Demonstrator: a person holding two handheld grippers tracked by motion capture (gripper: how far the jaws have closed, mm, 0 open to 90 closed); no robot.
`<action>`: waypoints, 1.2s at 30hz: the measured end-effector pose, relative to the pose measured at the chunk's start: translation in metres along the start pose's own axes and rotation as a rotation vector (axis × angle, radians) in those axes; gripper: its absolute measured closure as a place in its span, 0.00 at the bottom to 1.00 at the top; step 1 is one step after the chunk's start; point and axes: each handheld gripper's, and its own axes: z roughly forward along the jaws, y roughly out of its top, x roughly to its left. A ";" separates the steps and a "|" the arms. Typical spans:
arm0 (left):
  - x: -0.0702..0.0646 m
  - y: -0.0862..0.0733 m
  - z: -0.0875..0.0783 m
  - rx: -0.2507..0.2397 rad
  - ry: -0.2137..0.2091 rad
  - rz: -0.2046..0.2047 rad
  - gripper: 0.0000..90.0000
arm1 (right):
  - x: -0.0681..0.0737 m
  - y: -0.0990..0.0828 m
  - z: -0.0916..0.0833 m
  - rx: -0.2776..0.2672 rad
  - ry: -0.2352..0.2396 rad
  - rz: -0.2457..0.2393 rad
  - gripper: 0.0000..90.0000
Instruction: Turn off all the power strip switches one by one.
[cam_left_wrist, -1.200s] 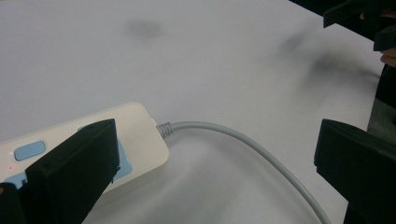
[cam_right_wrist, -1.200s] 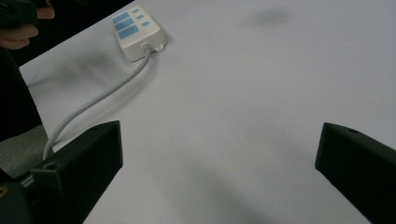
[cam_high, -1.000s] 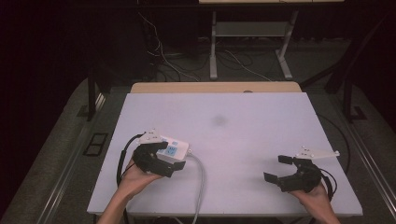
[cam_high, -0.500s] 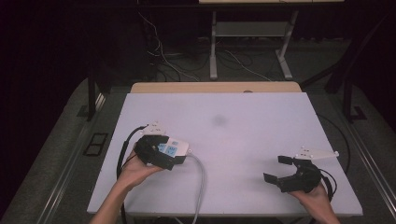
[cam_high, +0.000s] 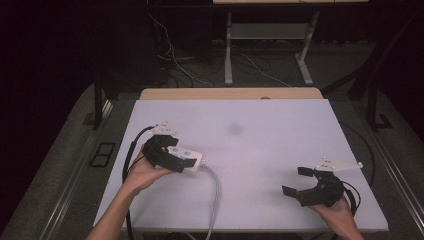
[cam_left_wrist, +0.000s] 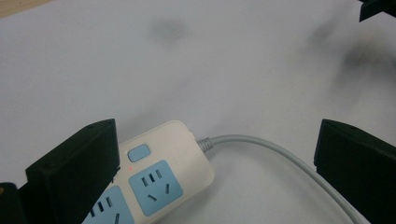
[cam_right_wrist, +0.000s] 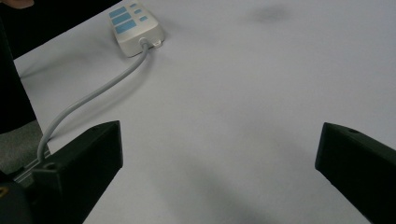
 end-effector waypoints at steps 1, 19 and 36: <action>0.001 0.001 0.001 0.006 0.002 0.004 0.00 | 0.000 0.000 0.000 0.000 0.000 0.000 0.01; 0.022 0.010 0.014 0.078 0.036 0.002 0.07 | 0.000 0.000 0.000 0.005 -0.001 -0.001 0.01; 0.037 0.008 0.027 0.107 0.067 -0.025 0.49 | 0.000 -0.001 0.000 0.007 -0.001 -0.004 0.01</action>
